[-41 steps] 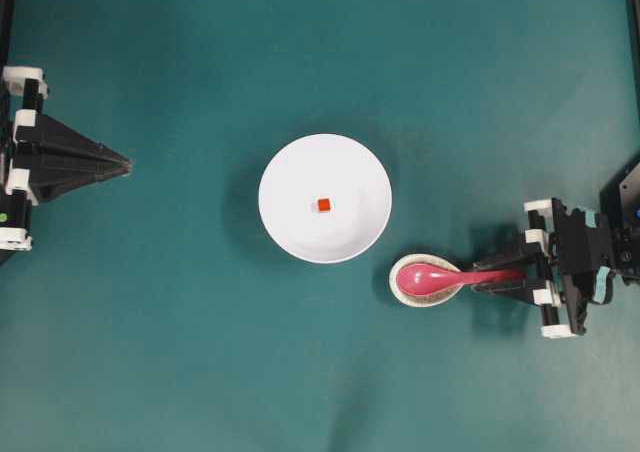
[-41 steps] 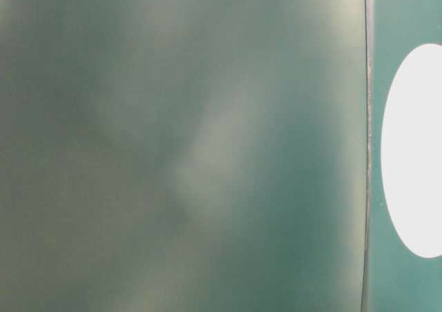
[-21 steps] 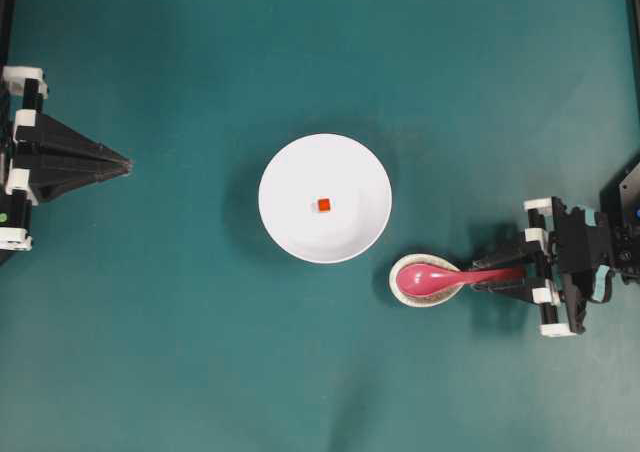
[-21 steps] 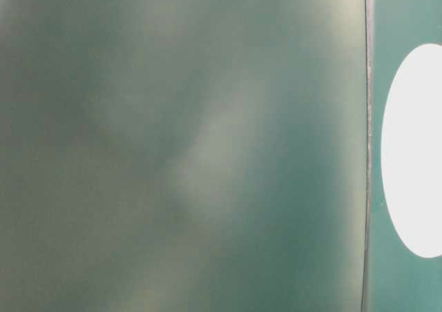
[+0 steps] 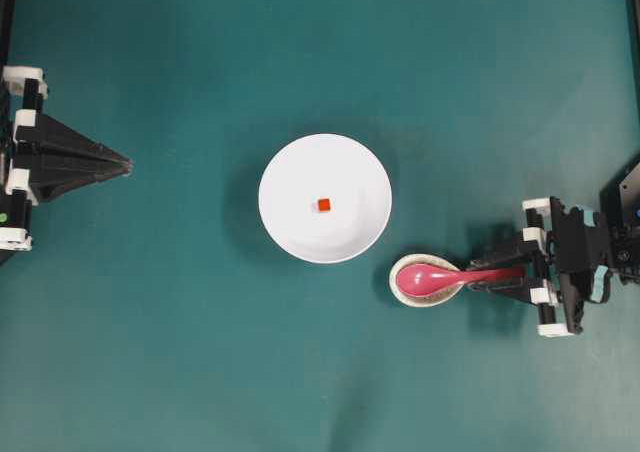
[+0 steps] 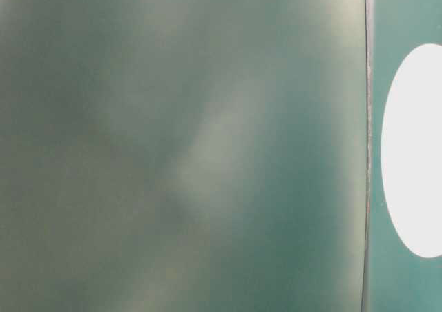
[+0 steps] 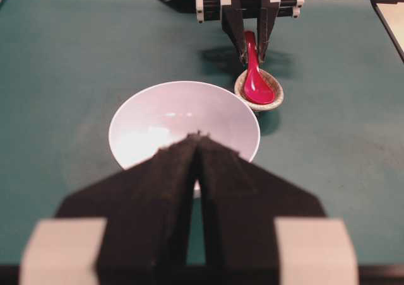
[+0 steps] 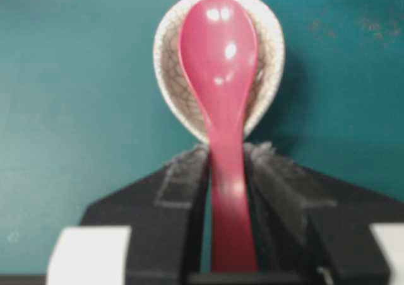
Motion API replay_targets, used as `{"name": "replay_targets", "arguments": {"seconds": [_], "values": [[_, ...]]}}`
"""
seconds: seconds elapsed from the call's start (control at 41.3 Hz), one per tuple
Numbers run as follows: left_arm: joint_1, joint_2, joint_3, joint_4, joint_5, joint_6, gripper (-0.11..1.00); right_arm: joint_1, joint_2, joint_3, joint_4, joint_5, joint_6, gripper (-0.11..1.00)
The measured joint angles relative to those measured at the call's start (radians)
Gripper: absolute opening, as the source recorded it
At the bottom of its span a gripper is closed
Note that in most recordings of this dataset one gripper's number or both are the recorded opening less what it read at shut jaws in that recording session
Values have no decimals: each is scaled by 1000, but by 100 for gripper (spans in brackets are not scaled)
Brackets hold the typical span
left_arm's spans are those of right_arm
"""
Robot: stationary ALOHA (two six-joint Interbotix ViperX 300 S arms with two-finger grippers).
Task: Grip the spoon and scoop the red block from the bowl with right arm.
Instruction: 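Lower the right gripper and close it on the pink spoon handle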
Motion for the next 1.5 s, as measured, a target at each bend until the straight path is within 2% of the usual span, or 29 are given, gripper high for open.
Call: {"name": "replay_targets", "arguments": {"seconds": [0.218, 1.236, 1.502], "values": [[0, 0, 0, 0, 0, 0, 1, 0, 0, -2, 0, 0, -2, 39], [-2, 0, 0, 0, 2, -2, 1, -21, 2, 0, 2, 3, -5, 38], [-2, 0, 0, 0, 0, -3, 1, -21, 0, 5, 2, 12, -61, 38]]}}
